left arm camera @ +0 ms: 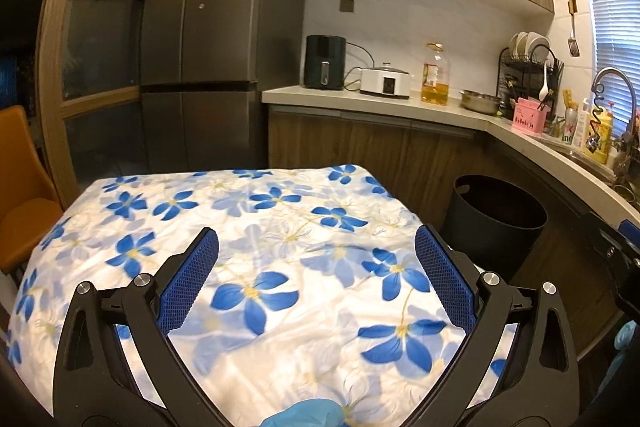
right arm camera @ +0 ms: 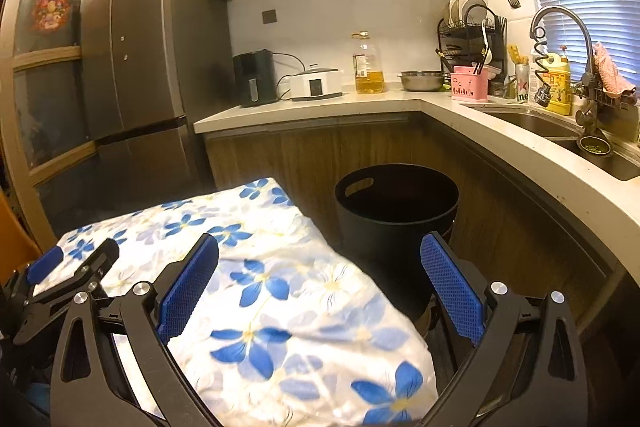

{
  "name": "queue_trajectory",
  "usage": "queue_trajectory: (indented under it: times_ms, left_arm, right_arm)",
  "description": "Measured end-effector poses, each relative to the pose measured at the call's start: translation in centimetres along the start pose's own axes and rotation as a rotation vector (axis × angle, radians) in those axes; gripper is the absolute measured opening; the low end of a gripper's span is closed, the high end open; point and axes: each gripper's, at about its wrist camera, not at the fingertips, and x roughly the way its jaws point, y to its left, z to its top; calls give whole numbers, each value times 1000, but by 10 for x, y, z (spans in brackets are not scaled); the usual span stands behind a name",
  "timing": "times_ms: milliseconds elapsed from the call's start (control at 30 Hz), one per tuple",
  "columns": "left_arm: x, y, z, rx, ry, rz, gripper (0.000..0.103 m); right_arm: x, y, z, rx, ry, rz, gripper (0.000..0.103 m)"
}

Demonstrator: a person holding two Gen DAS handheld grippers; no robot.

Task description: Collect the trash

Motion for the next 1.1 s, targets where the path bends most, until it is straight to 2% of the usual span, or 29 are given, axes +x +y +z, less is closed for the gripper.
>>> queue_trajectory:
  times_ms: [533,1100]
  left_arm:
    - [-48,16,-17,11,4,-5,97]
    - [-57,26,-18,-4,0,-8,97]
  right_arm:
    - [-53,24,-15,-34,-25,21,97]
    - [-61,39,-16,-48,-36,18,97]
